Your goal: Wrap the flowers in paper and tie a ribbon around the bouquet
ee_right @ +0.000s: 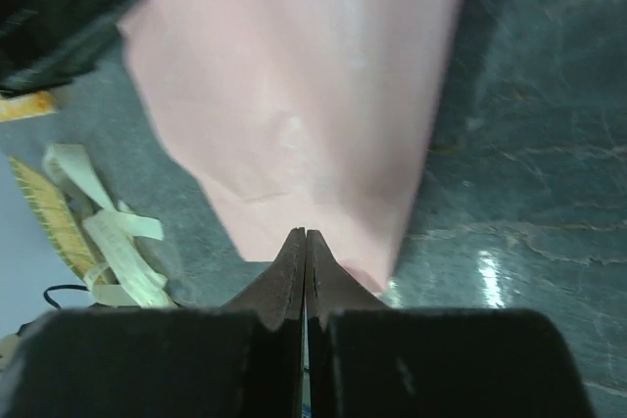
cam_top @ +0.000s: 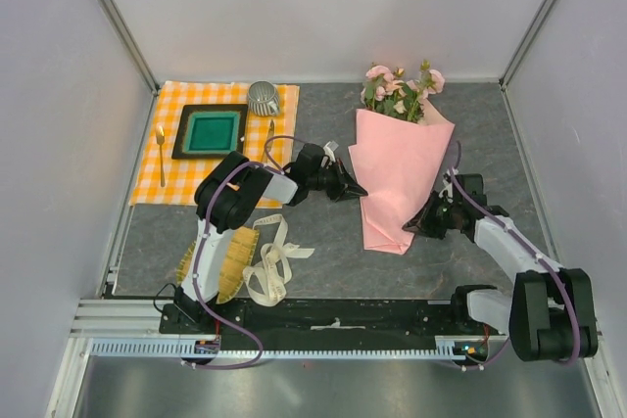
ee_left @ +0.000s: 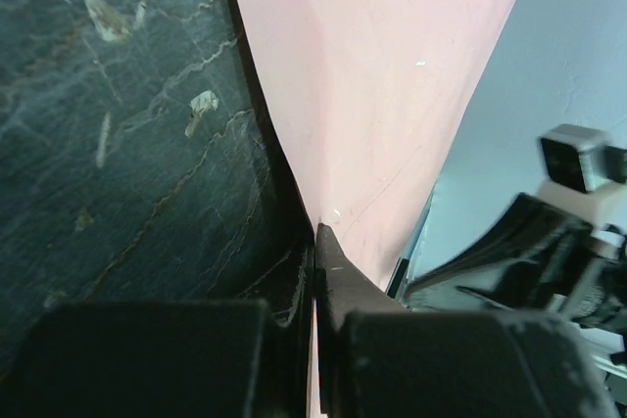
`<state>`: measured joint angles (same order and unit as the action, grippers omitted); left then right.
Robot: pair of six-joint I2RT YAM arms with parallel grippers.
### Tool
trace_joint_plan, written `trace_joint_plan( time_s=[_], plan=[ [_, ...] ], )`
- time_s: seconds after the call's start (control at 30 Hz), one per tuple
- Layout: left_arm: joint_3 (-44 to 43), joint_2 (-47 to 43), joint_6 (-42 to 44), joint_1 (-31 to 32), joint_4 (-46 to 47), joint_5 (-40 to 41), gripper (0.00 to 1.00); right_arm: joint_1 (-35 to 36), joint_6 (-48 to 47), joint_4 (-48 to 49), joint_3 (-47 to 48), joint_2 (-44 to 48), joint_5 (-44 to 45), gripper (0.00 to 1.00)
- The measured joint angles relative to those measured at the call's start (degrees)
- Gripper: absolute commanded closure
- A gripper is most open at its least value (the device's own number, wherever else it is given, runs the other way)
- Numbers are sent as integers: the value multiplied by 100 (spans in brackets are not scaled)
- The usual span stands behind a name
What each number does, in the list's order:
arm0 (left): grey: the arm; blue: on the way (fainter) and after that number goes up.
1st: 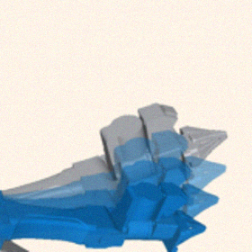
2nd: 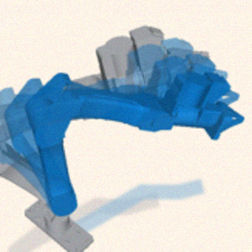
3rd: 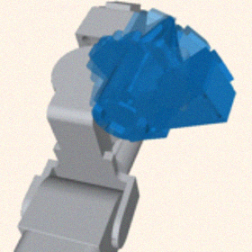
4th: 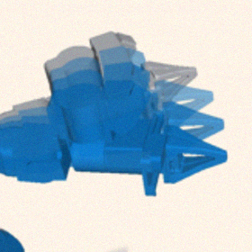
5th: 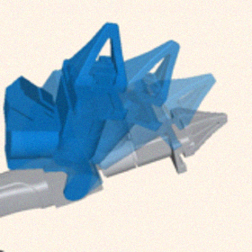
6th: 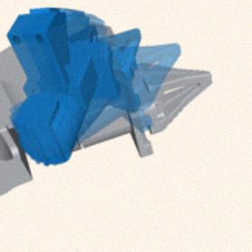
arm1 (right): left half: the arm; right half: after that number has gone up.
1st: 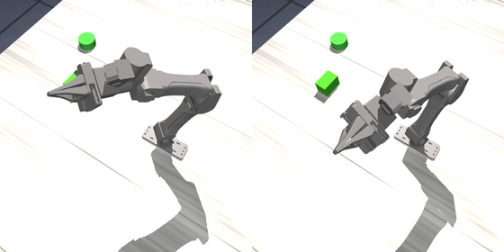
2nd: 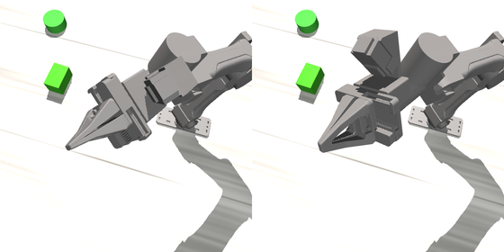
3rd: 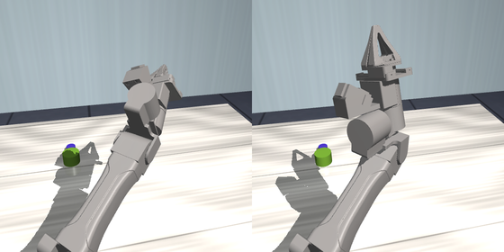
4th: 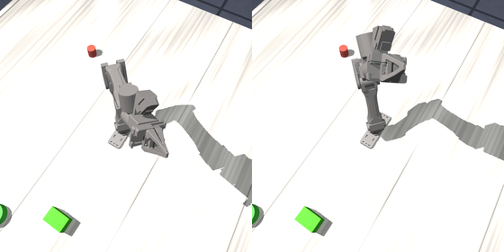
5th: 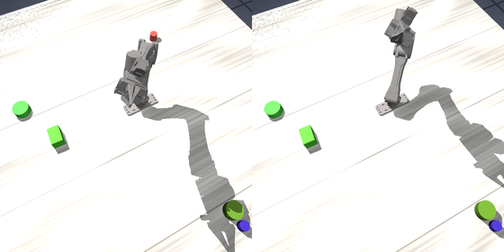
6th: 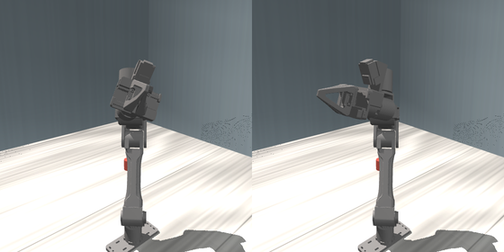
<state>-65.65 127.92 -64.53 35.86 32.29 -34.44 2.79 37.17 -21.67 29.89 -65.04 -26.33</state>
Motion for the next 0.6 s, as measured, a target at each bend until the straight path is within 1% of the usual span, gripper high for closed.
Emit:
trace_joint_plan(
  time_s=[0.17,0.23,0.3,0.4,0.5,0.6],
  plan=[
    [0,9,0,-4,2,-11,98,-149,79,13,-619,-234,251,100],
    [-11,24,-4,-11,11,-33,98,-479,114,24,-669,-258,221,100],
    [-26,33,-2,-15,2,-57,98,-822,70,39,-599,-374,173,100],
    [-42,33,-2,-15,-35,-63,98,-1143,-63,81,-363,-575,168,100],
    [-48,33,0,-15,-48,-70,98,-1246,-140,299,-31,-721,22,100],
    [-48,33,0,-15,-50,-72,98,-1261,-127,807,203,-977,-339,100]
  ],
)
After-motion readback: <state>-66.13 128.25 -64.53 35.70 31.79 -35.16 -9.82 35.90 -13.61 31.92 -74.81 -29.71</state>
